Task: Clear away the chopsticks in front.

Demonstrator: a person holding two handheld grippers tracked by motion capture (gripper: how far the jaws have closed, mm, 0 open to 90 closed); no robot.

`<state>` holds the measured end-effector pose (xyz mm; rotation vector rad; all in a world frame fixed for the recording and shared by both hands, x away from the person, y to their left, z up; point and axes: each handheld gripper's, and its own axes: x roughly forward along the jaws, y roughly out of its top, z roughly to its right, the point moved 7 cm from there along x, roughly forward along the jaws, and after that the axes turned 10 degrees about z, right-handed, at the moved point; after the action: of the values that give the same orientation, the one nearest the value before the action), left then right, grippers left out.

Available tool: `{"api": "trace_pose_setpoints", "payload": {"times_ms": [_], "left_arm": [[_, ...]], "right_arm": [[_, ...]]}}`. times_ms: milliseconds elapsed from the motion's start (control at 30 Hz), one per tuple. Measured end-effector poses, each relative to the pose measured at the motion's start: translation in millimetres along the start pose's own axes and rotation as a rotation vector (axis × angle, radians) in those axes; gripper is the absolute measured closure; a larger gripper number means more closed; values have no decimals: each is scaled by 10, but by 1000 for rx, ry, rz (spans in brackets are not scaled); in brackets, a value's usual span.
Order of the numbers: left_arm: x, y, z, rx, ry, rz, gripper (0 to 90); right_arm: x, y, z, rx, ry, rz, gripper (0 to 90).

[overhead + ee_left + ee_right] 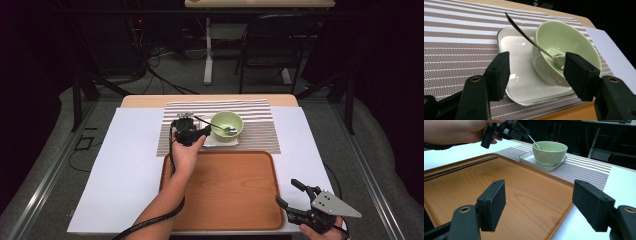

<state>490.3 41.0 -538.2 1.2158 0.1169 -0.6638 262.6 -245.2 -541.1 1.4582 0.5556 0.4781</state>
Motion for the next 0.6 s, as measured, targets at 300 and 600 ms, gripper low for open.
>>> {"api": "trace_pose_setpoints", "payload": {"times_ms": [300, 600], "left_arm": [[121, 37, 1, -15, 10, 10, 380], [213, 15, 39, -9, 20, 1, 374]], "right_arm": [[2, -3, 2, 3, 1, -2, 266], [6, -4, 5, 2, 2, -3, 267]]}}
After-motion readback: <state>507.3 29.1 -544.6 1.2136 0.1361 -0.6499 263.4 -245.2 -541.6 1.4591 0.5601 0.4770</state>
